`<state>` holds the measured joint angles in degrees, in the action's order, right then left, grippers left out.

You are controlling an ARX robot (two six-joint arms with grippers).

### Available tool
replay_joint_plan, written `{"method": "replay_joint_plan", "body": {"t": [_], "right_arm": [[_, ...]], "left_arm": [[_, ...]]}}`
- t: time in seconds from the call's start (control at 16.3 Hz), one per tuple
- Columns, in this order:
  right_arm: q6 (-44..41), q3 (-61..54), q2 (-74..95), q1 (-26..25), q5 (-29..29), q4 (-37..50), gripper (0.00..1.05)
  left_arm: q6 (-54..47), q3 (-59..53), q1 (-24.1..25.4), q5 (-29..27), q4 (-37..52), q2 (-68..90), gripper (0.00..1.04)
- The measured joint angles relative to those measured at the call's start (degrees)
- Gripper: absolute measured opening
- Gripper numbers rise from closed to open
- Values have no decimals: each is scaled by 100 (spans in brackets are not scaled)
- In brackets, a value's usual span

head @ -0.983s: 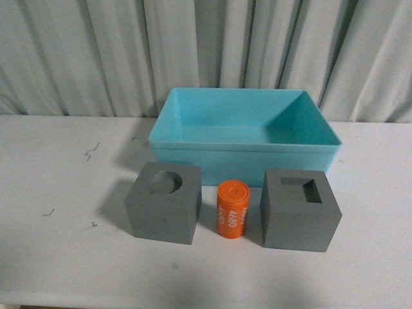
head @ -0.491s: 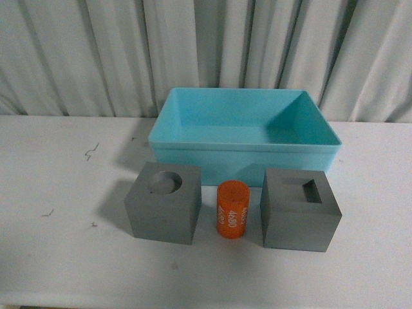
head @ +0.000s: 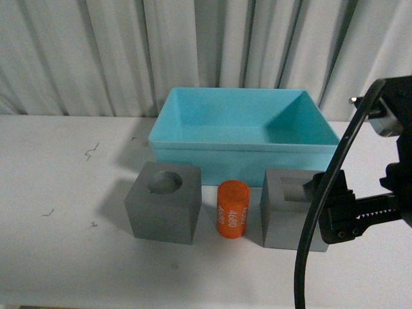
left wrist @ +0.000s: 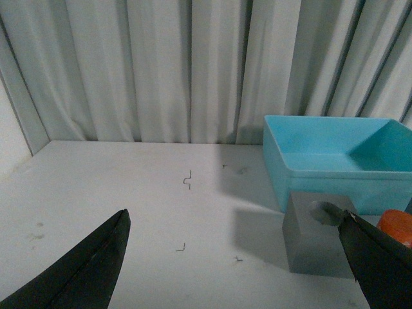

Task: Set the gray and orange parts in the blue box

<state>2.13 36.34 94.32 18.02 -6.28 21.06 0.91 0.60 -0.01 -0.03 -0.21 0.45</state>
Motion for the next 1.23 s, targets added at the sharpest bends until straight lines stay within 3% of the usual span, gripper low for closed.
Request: {"method": "replay_joint_plan", "body": {"t": [0.55, 1.23], "right_arm": [[494, 603, 957, 223, -605, -127, 98], [693, 1279, 1672, 33, -837, -149, 98]], "left_arm": [[-2, 0, 0, 0, 0, 0, 98], [-2, 0, 0, 2, 0, 0, 98]]}}
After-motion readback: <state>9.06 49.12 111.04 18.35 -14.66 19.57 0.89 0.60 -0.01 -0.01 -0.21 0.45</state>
